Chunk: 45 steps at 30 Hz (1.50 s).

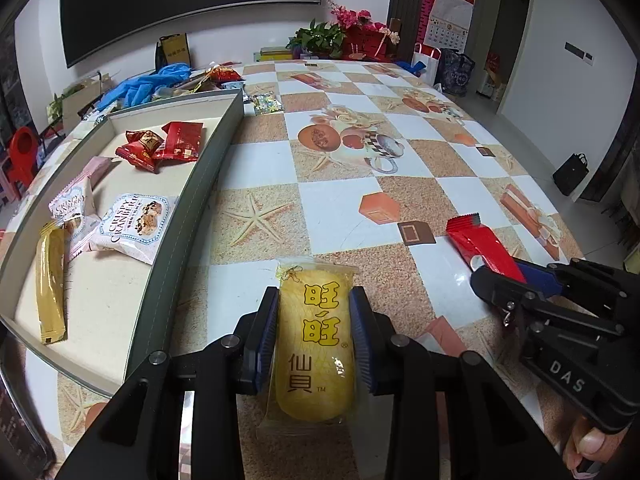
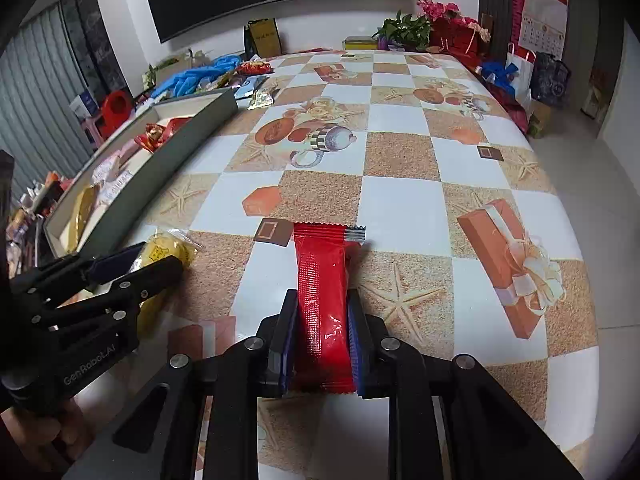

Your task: Organize snacks

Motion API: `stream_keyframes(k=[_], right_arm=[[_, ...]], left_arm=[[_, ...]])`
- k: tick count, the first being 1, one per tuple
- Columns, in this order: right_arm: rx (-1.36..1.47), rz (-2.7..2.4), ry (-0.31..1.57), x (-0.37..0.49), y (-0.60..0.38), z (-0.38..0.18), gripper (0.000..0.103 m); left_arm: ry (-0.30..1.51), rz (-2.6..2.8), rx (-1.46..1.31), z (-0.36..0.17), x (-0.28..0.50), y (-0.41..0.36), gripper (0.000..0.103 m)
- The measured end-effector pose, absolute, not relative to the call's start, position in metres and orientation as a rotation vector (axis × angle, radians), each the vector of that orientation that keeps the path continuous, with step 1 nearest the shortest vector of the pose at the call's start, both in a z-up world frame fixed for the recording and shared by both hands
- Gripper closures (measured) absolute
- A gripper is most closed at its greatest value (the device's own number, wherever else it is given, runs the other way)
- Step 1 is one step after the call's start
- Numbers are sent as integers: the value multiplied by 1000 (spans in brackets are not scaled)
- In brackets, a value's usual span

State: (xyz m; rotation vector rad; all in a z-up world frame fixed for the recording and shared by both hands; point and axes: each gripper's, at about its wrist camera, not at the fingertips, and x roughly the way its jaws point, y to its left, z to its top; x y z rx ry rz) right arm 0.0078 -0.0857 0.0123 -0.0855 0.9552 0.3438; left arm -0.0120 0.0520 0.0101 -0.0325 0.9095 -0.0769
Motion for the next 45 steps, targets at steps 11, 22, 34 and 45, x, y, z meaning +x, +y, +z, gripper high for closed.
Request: stream_keyframes(k=[11,22,34,45], right_arm=[[-130,315,917,4,-79,10,79],[-131,314,916,4,-79,10,79],[-35,348,952,10,-85,14,80],[42,417,926,5,-77,38,80]], left_arm=[[896,-99,-67,10,-12,57,65],[895,-107,-66,9,-12,55,65],[894,-116,-64,12,-13,53,65],[844,-92,-81,42,-19,66,65]])
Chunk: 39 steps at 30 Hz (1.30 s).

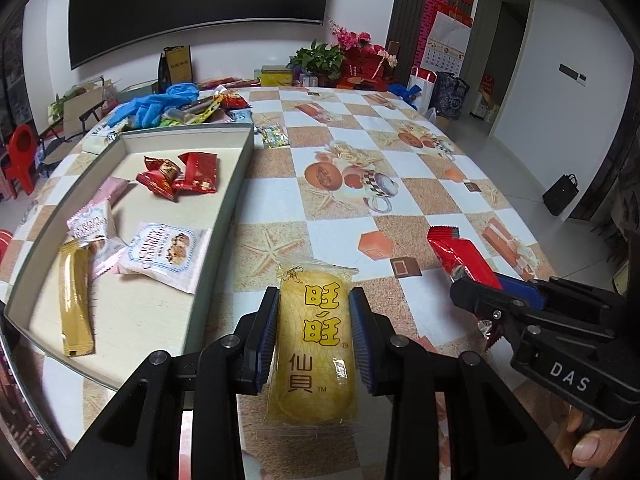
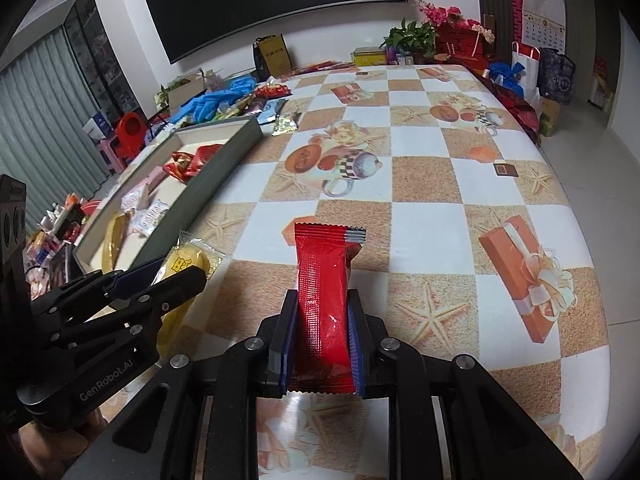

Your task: Organize snacks

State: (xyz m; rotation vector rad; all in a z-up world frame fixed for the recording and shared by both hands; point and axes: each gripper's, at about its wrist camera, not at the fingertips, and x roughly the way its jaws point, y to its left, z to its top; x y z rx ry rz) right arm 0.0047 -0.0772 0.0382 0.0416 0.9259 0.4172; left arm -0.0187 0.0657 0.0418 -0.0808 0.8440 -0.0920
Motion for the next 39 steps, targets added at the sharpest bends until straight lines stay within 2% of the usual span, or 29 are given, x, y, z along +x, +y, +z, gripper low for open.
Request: stream_keyframes(k=[18,30,39], right_arm=[[23,533,875,11,-31,68,80],[-21,614,830,12,12,88,80],[-38,660,823,15,35,93,79]], left_arm=[[815,18,-123,62,-22,115,65],[782,41,-277,68,-33,171,65],[799,122,-227,68,-31,184,65]])
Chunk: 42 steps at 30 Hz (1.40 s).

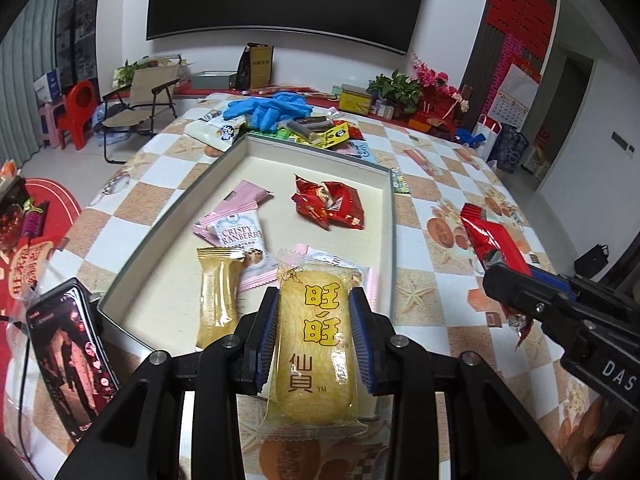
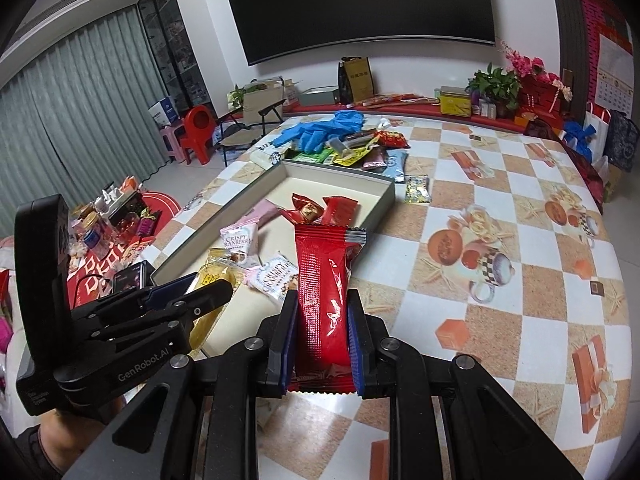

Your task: Organize snacks

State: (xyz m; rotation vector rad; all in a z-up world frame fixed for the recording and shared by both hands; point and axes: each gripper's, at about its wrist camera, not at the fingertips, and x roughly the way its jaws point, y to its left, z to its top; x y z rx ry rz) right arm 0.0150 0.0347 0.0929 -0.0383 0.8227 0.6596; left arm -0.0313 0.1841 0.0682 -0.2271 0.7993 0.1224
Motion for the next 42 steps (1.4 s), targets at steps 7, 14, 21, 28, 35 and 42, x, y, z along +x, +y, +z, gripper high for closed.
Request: stream_keyframes(k=[7,14,21,28,35,42], right_arm=[[-58,691,828,19,53,94,80],[-84,707,841,21,68,91,79],[-107,719,859,23,83,87,79],[-111,721,868,29,91,85,79],[-108,717,873,35,95,85,79],[-114,716,877,39,99,85,79]], left_arm=[[813,156,-192,66,-30,187,65],[844,189,-191,60,-27,200,65],[864,202,-207,55,-23,211,65],[877,199,-225,52,-17,214,66],[884,192,-223,52,-10,212,66],[900,195,-231,47,-7,216,66]])
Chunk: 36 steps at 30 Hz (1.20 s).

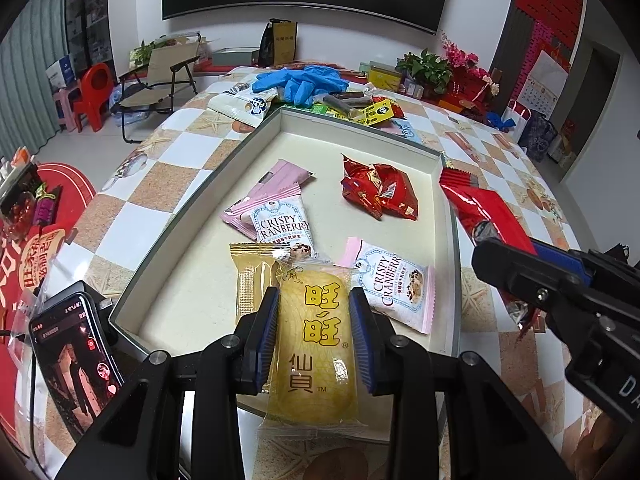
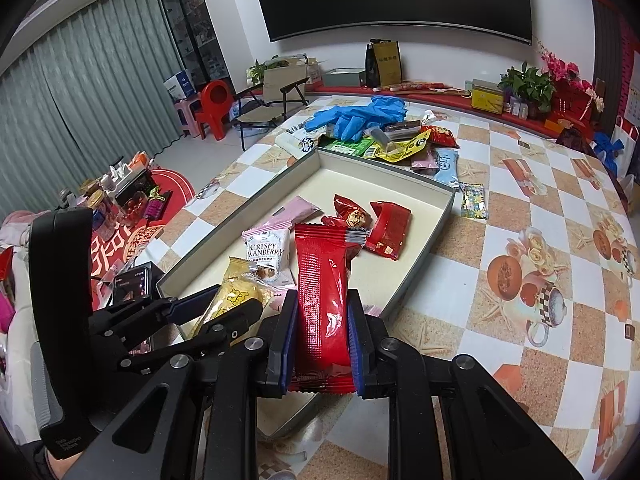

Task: Organize snacks
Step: 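Lower both held snacks toward the tray interior with both tools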

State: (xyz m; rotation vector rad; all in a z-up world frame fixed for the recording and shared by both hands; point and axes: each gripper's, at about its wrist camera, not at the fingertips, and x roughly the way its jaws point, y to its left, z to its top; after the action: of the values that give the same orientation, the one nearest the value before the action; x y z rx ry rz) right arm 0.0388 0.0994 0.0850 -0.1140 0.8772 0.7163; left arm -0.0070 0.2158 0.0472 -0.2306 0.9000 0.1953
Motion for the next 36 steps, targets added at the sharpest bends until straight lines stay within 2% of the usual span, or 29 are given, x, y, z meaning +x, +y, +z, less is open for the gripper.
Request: stream_keyframes(k=[36], right_arm=[[-132,717,877,44,114,87,79]], left_arm=[[909,204,-229,47,-3,223,66]])
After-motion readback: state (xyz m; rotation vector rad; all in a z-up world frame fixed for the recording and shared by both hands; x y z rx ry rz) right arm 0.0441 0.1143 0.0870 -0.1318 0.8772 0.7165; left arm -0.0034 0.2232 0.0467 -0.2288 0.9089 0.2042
